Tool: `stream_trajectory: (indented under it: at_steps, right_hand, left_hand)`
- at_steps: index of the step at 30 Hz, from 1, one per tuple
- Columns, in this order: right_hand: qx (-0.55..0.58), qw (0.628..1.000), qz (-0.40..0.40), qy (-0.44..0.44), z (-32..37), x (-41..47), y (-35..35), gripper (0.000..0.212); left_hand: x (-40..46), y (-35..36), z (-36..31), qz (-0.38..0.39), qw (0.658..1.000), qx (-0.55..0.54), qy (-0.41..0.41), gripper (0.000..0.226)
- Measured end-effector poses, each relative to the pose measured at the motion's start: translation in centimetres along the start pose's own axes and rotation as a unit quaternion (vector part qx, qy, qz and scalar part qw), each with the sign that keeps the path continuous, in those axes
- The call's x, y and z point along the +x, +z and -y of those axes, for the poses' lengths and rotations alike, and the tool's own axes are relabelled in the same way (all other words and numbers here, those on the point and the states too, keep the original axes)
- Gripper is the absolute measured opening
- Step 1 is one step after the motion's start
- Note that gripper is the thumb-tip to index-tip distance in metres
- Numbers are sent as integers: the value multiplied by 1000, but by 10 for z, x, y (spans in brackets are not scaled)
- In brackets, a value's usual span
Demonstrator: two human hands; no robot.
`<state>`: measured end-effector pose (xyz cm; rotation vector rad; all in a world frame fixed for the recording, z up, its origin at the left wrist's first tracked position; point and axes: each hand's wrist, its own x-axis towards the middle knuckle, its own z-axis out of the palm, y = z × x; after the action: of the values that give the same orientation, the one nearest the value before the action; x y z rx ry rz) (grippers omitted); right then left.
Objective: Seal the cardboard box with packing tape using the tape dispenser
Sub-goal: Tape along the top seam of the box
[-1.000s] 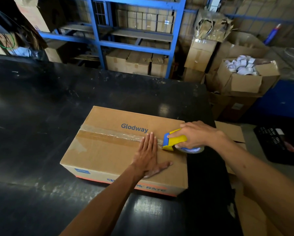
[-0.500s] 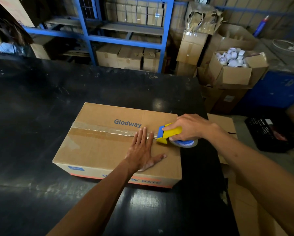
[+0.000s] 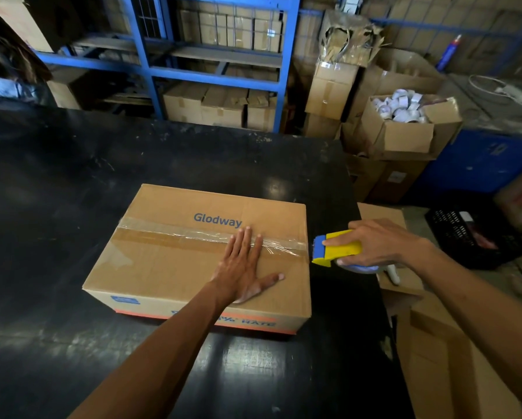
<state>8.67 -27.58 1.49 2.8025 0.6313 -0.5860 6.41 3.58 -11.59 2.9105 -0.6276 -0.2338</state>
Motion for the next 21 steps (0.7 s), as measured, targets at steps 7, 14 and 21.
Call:
stream_trajectory:
  at_steps: [7, 14, 21]
  right_hand:
    - [32, 999, -2, -7, -2, 10, 14, 61]
    - [20, 999, -25, -23, -5, 13, 14, 59]
    - [61, 998, -27, -13, -14, 5, 22, 60]
  left_hand:
    - [1, -9, -11, -3, 1000, 19, 22, 111]
    - [26, 12, -87, -30, 996, 15, 83, 108]
    - [27, 14, -84, -13, 995, 50, 87, 98]
